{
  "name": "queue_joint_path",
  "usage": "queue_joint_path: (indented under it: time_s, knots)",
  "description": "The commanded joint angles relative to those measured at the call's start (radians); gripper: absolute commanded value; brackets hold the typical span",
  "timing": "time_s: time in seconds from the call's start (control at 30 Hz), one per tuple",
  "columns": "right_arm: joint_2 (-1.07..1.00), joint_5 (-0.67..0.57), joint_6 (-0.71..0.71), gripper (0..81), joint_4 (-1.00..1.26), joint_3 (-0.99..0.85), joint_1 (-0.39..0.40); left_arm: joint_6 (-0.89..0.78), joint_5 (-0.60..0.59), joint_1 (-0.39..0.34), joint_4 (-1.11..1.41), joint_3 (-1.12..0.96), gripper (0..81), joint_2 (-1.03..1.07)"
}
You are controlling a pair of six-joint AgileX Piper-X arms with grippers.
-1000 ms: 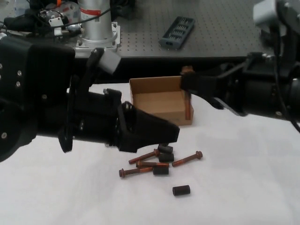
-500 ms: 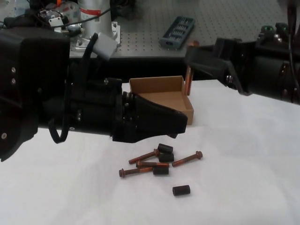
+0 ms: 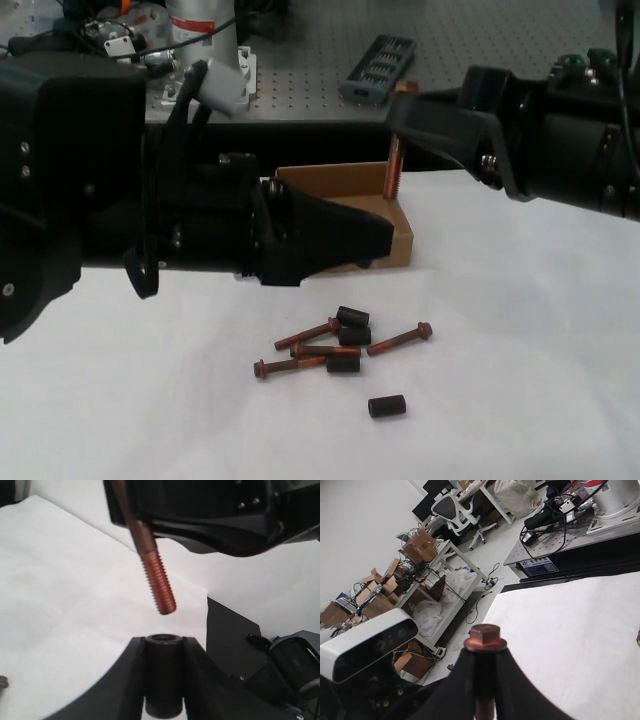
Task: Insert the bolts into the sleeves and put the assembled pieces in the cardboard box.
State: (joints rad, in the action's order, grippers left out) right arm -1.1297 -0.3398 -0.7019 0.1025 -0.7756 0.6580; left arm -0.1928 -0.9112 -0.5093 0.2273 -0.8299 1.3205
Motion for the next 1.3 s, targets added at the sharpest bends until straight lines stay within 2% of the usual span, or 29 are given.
queue_joint_path:
  time_s: [0.0, 0.47, 1.27]
  knots:
    - [0.002, -0.014, -0.001, 1.9, 0.023, -0.010, -0.004, -0.019, 0.028, 0.002, 0.040, -0.005, 0.6, -0.014]
    - [0.002, -0.014, -0.023, 1.9, 0.023, -0.010, -0.004, -0.092, 0.039, 0.002, 0.100, -0.005, 0.6, -0.014]
    - [0.002, 0.051, -0.061, 1.9, 0.050, -0.010, -0.004, -0.121, 0.039, 0.002, 0.116, -0.005, 0.6, -0.014]
